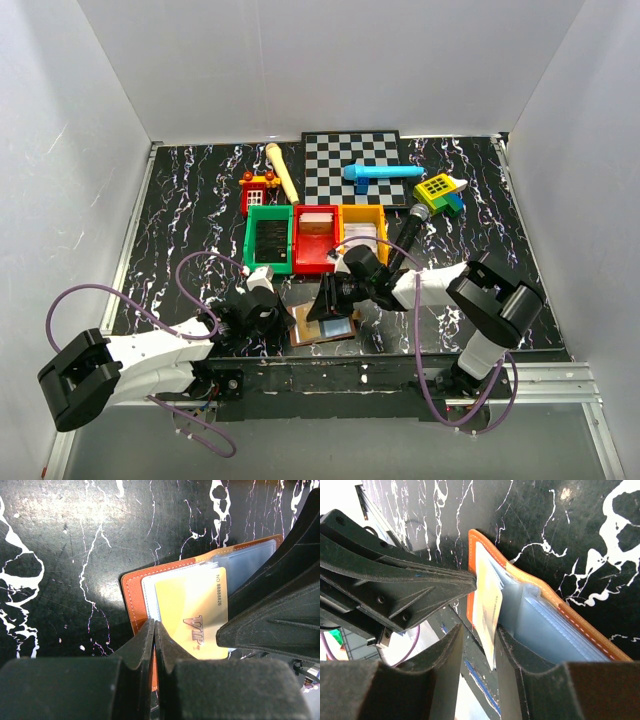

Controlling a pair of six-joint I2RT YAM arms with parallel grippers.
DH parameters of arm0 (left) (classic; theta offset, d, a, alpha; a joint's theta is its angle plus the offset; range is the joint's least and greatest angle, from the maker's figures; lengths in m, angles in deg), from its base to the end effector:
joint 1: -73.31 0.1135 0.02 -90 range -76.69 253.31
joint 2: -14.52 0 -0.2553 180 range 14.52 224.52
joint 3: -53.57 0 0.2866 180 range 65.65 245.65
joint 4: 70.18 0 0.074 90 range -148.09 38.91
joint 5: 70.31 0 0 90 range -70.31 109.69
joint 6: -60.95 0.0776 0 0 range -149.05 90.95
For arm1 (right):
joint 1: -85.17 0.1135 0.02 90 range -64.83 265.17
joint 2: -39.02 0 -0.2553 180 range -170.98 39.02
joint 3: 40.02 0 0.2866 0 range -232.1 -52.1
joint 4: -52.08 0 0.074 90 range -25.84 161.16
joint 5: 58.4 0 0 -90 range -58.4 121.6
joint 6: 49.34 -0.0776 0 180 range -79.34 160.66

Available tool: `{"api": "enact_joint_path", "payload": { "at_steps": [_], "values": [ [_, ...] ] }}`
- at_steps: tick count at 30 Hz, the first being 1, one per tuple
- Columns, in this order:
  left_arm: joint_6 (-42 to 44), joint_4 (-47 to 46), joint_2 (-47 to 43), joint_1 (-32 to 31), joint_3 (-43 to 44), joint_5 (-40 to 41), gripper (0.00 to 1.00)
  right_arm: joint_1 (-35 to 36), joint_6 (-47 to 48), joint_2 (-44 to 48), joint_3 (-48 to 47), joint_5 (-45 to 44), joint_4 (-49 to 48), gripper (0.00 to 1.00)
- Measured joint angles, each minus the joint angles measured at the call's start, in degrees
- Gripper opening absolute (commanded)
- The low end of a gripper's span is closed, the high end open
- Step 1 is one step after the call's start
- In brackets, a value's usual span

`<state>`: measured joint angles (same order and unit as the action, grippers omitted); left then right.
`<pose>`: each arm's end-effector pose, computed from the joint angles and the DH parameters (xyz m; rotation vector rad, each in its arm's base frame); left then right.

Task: Take the credit cards out of the card holder
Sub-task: Remove the credit card from the card holder.

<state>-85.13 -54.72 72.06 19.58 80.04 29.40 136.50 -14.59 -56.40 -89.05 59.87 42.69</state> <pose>0.1478 -0.1793 0.0718 -0.1351 2.4839 -0.6895 0.1934 0.3005 0.0745 -0.2365 2.6000 1.4253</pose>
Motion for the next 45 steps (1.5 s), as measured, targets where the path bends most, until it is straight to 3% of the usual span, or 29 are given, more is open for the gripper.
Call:
{"api": "enact_joint_path", "payload": {
  "at_steps": [27,45],
  "values": [
    [-0.57,-0.22,0.26,0.0,0.0,0.07,0.0,-1.42,1.44,3.96,0.33,-0.07,2.56,0.33],
    [-0.57,-0.42,0.39,-0.02,-0.02,0.04,0.0,-1.81,1.92,4.74,0.37,-0.92,5.07,0.23]
  ]
}}
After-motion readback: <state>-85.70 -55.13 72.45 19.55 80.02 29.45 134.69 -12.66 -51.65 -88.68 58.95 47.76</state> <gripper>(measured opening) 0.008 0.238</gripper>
